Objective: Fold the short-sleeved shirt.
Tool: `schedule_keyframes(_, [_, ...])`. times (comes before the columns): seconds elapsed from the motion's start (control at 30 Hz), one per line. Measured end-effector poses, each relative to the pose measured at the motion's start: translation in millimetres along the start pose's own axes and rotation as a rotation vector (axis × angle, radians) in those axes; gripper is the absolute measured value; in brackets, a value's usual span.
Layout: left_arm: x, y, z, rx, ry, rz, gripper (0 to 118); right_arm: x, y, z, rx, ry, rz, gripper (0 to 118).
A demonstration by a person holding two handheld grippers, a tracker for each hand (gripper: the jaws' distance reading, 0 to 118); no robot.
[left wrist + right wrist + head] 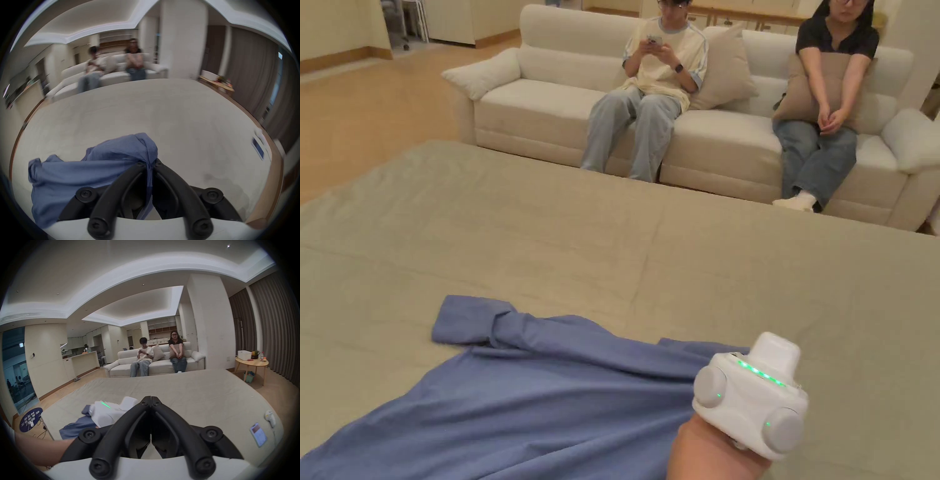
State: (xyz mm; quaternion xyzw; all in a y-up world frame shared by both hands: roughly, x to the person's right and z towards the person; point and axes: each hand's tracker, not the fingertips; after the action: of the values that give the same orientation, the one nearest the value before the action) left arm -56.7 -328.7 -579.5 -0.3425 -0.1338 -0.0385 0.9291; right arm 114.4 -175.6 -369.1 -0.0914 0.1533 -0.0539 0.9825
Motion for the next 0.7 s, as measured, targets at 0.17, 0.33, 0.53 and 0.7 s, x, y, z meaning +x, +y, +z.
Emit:
schedule_keyframes(0.17, [162.1,-29.6,-14.5,-0.102,-0.250,-0.103,3,39.3,8.3,48.4,0.035,-0.093,-0.006,0])
schedule_keyframes(0.33, [275.4,-83.2,-2.7,-0.162,-0.426,-0.280,3,66.9,11.6,79.2,0.043,-0.159,-0.006,0])
schedule_keyframes(0.53, [250.3,-88.4,3.5,-0.191,-0.406,-0.202,19,75.9,13.0,92.1,0.052,-0.175,-0.034,0])
schedule_keyframes(0.7, [164.3,-50.4,94.3,0.016,-0.499,0.006,113,67.7,20.5,106.9,0.095,-0.152,-0.048,0])
